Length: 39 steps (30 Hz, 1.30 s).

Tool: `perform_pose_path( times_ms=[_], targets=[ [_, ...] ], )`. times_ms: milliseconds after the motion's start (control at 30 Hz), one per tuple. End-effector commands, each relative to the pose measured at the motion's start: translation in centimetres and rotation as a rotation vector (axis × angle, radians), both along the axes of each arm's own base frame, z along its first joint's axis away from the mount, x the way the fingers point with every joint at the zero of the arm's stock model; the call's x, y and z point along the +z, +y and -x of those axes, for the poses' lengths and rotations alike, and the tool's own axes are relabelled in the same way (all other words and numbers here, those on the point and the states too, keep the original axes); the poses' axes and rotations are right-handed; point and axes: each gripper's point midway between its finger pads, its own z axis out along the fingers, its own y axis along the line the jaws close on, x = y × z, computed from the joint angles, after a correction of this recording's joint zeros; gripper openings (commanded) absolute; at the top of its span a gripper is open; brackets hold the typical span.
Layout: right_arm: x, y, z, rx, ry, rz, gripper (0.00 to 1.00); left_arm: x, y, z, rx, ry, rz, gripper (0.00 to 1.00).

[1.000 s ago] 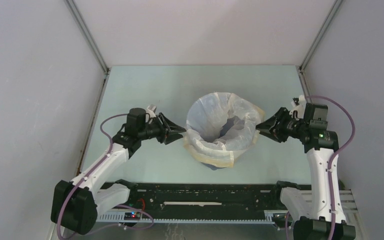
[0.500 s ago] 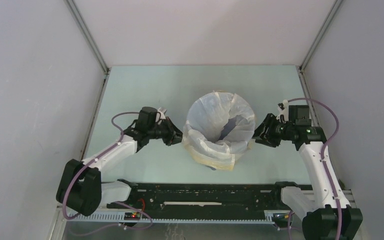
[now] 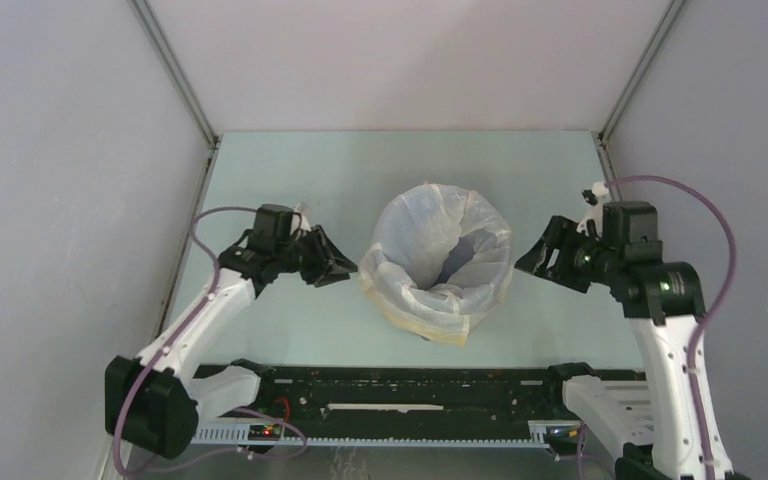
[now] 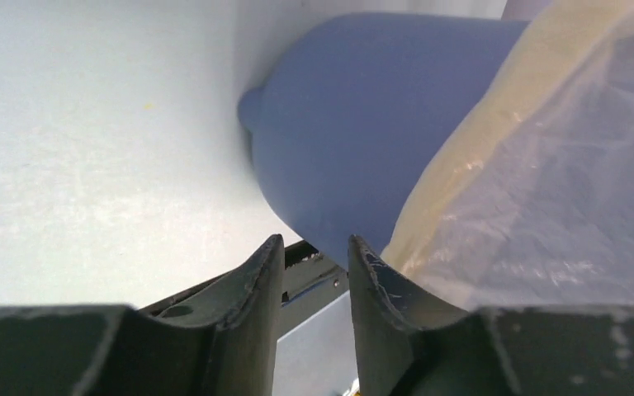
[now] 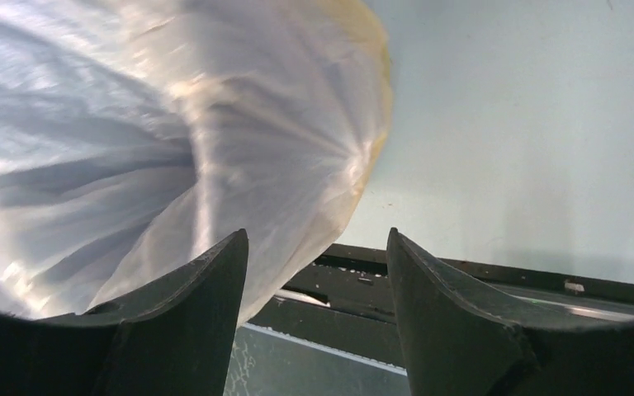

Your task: Put the trash bags into the trash bin

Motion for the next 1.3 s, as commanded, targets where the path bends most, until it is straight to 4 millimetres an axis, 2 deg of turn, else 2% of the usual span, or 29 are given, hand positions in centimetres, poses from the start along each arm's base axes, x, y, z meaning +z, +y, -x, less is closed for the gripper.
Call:
perform_pose_path(
  times_ms=[0, 100, 133, 167, 267, 400, 533, 567, 633, 767, 833, 900, 967, 1067, 1200, 1267],
  targets=[
    [2.6, 1.6, 4.0, 0.127, -0.049, -0.053, 0.71, 3.5, 2.7, 0.3, 0.059, -0.095, 0.0, 0.48],
    [5.2, 4.7, 6.3, 0.29, -0.142, -0.18, 0.7, 6.5, 1.5, 0.5, 0.049, -0.184, 0.162, 0.75],
    [5.9, 5.7, 7.3, 0.356, -0.181, -0.219, 0.7, 7.3, 0.8, 0.7, 0.033, -0.207, 0.23, 0.79],
    [6.2, 6.4, 8.2, 0.416, -0.213, -0.246, 0.7, 8.1, 0.3, 0.7, 0.019, -0.236, 0.29, 0.82],
    [6.5, 7.9, 10.5, 0.568, -0.286, -0.301, 0.72, 8.1, -0.2, 1.3, 0.01, -0.245, 0.368, 0.85],
    [5.1, 8.6, 11.2, 0.649, -0.284, -0.247, 0.72, 7.8, -0.8, 2.2, -0.012, -0.235, 0.426, 0.84],
    [3.8, 9.8, 10.5, 0.684, -0.292, -0.15, 0.72, 6.7, -1.9, 3.1, -0.054, -0.188, 0.421, 0.79],
    [3.3, 10.1, 10.1, 0.674, -0.298, -0.11, 0.75, 6.4, -2.1, 3.2, -0.059, -0.18, 0.417, 0.77],
    [2.3, 10.3, 8.8, 0.601, -0.318, -0.018, 0.76, 5.8, -2.4, 3.3, -0.057, -0.163, 0.404, 0.69],
    [1.0, 13.0, 9.1, 0.619, -0.419, 0.037, 0.72, 4.2, -2.2, 3.0, -0.004, -0.122, 0.376, 0.51],
    [-0.1, 14.2, 9.3, 0.615, -0.463, 0.078, 0.63, 3.3, -2.1, 2.6, 0.029, -0.097, 0.36, 0.38],
    [-1.4, 14.7, 9.2, 0.605, -0.493, 0.126, 0.47, 2.7, -2.1, 2.2, 0.046, -0.079, 0.348, 0.28],
    [-2.9, 15.0, 9.1, 0.587, -0.509, 0.167, 0.4, 2.8, -2.2, 1.7, 0.053, -0.081, 0.342, 0.24],
    [-4.8, 15.8, 8.9, 0.603, -0.534, 0.203, 0.37, 2.9, -2.6, 1.2, 0.051, -0.092, 0.326, 0.19],
    [-8.2, 16.3, 8.7, 0.586, -0.51, 0.238, 0.22, 1.5, -2.6, 1.0, 0.063, -0.065, 0.297, 0.1],
    [-9.4, 15.9, 9.0, 0.591, -0.485, 0.264, 0.19, 1.0, -2.6, 0.9, 0.062, -0.06, 0.283, 0.08]
  ],
)
